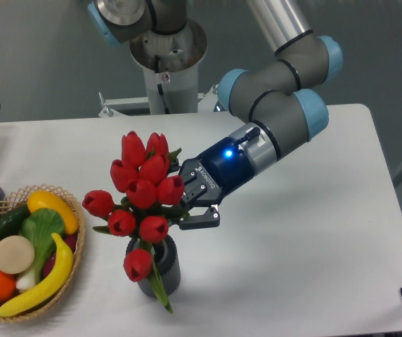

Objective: Insert the flowers into the vase
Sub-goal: 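Lower the tulip stems down into the black vase opening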

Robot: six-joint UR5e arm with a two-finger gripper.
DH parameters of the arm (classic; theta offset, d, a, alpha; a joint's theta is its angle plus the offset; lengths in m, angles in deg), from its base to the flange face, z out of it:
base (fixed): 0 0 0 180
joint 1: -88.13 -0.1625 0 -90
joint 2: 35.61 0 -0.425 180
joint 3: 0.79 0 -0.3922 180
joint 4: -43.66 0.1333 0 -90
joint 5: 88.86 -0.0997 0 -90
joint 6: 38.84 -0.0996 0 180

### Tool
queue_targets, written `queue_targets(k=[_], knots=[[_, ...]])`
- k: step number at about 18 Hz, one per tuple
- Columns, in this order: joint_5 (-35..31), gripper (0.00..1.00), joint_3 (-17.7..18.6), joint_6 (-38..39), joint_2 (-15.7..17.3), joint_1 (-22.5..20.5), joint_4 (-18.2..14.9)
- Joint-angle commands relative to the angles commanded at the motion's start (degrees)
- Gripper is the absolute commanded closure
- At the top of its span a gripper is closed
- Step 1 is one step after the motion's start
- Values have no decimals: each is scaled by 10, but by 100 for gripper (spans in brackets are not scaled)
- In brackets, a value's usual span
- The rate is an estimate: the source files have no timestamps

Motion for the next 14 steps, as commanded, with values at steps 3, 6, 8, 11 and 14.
queue_targets(k=[3,6,8,11,14], knots=[[0,72,12,-9,-1,-2,0],[-1,72,13,-10,-9,-1,0],[-1,72,19,-11,-13,-1,0],[-2,72,17,-11,-21,-1,0],[-3,72,17,-18,-31,-1,0]])
